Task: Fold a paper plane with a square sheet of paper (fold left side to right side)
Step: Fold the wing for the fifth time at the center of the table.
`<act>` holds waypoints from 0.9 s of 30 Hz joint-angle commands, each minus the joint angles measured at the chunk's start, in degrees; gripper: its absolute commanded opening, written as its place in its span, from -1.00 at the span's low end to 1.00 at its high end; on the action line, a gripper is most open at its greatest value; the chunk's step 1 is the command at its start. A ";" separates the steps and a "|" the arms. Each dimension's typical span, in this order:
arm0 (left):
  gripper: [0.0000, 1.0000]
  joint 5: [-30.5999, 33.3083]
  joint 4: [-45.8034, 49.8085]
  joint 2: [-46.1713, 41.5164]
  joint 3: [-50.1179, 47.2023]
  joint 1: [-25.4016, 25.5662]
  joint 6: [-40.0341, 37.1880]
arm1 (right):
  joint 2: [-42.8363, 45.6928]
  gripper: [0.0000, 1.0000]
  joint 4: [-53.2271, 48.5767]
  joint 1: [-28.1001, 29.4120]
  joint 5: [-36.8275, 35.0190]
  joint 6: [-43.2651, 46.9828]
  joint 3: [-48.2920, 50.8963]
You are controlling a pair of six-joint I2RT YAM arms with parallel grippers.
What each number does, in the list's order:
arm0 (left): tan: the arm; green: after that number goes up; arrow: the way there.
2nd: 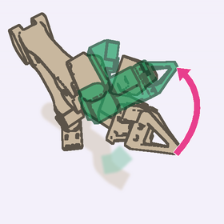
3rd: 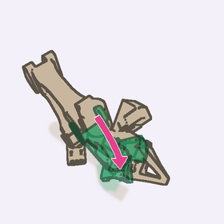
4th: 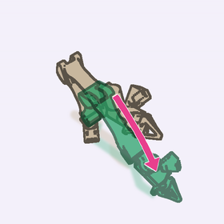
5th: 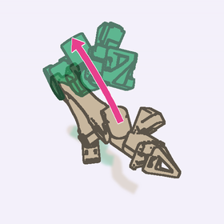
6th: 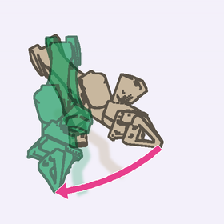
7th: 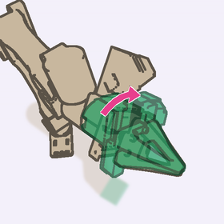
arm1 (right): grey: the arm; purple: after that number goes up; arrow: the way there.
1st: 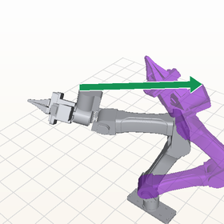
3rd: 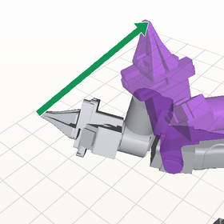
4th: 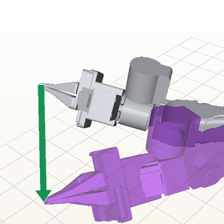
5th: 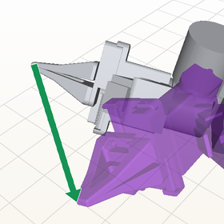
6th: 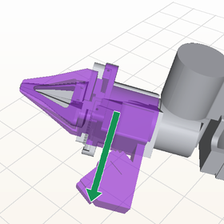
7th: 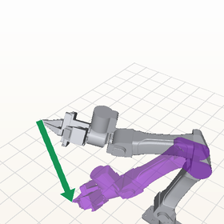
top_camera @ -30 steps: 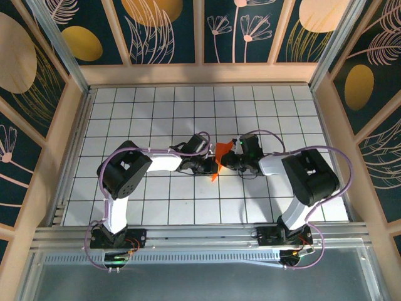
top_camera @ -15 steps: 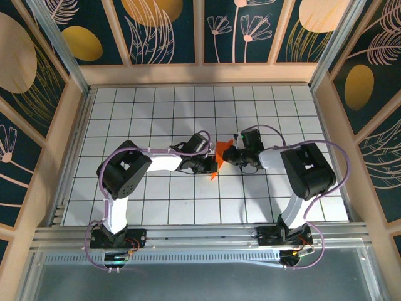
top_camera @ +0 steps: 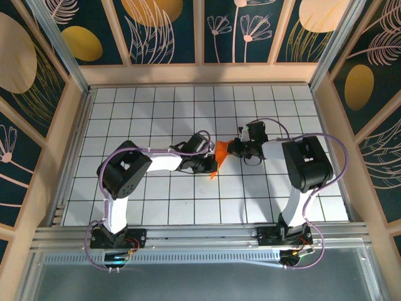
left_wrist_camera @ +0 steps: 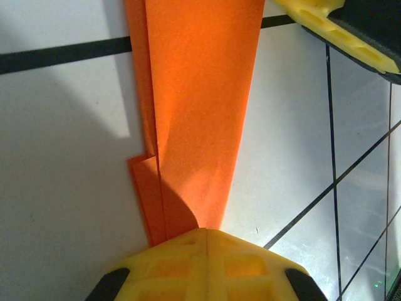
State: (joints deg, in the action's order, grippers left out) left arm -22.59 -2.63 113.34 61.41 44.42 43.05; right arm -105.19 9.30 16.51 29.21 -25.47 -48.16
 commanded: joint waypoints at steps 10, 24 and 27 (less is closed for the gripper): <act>-1.00 5.89 10.94 3.12 -2.94 -0.74 -1.07 | -7.35 -1.00 -2.68 -7.70 -8.78 4.44 -6.78; -1.00 6.75 10.22 2.41 -3.40 -0.65 -0.39 | 3.17 -1.00 -3.85 -8.24 -3.23 2.51 -4.40; -1.00 6.86 10.18 2.36 -3.40 -0.66 -0.38 | 7.45 -1.00 -2.23 -5.02 -0.79 -1.46 1.02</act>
State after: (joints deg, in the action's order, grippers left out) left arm -21.85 -2.81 113.27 61.39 44.42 43.07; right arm -101.78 6.66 8.64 25.85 -23.55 -50.76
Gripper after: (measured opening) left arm 0.048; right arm 0.051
